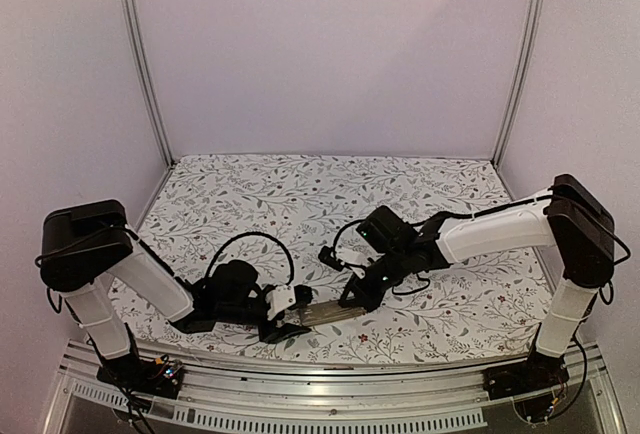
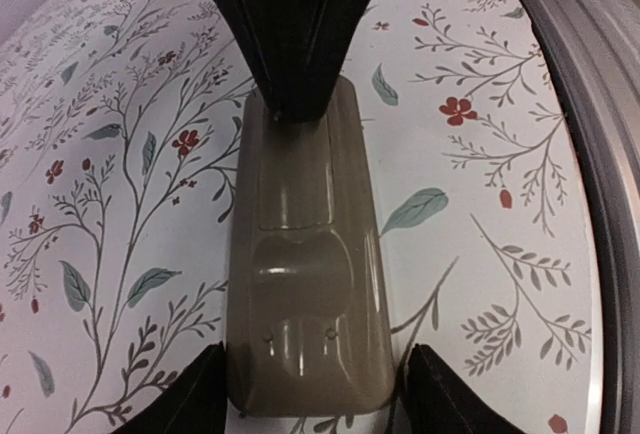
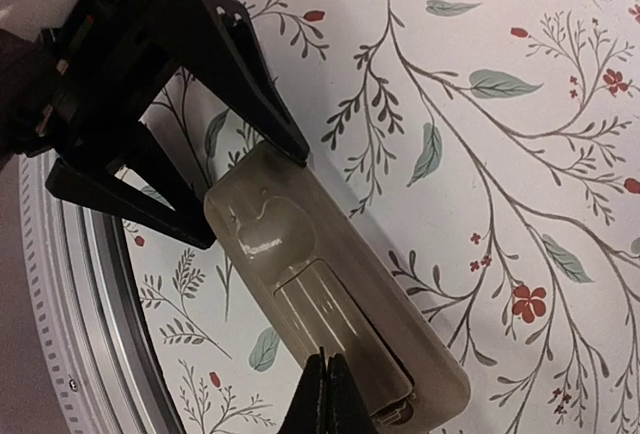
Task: Load the batteries into the remote control
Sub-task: Press the battery cover on the remote control without the battery cover, then pick up the remote control from the center of the board, then pass from the right arm to the left
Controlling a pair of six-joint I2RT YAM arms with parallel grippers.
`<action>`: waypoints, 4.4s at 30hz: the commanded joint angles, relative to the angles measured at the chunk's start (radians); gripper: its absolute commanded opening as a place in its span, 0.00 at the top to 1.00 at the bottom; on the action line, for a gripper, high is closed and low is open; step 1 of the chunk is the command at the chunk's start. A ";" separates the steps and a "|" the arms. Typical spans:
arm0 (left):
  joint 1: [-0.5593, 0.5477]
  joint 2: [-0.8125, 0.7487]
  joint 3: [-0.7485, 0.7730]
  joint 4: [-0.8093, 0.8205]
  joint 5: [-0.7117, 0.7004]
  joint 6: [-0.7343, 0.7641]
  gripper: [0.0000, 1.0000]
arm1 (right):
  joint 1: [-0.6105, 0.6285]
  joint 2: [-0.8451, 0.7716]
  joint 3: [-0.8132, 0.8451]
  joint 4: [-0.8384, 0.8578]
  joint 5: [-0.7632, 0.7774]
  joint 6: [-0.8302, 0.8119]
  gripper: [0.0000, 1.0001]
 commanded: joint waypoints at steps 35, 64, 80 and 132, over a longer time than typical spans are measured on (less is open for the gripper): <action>-0.049 -0.323 -0.103 -0.090 -0.162 -0.049 0.00 | 0.034 0.057 0.088 0.049 -0.052 -0.456 0.01; 0.090 -0.851 -0.229 -0.209 -0.045 -0.018 0.00 | 0.121 0.281 0.248 -0.033 0.049 -0.446 0.64; 0.093 -0.838 -0.176 -0.209 0.032 -0.019 0.01 | -0.009 0.038 0.267 0.164 -0.137 -0.191 0.80; 0.112 -0.246 0.390 0.272 0.481 -0.344 0.60 | 0.020 -0.329 0.102 0.690 -0.279 -0.071 0.84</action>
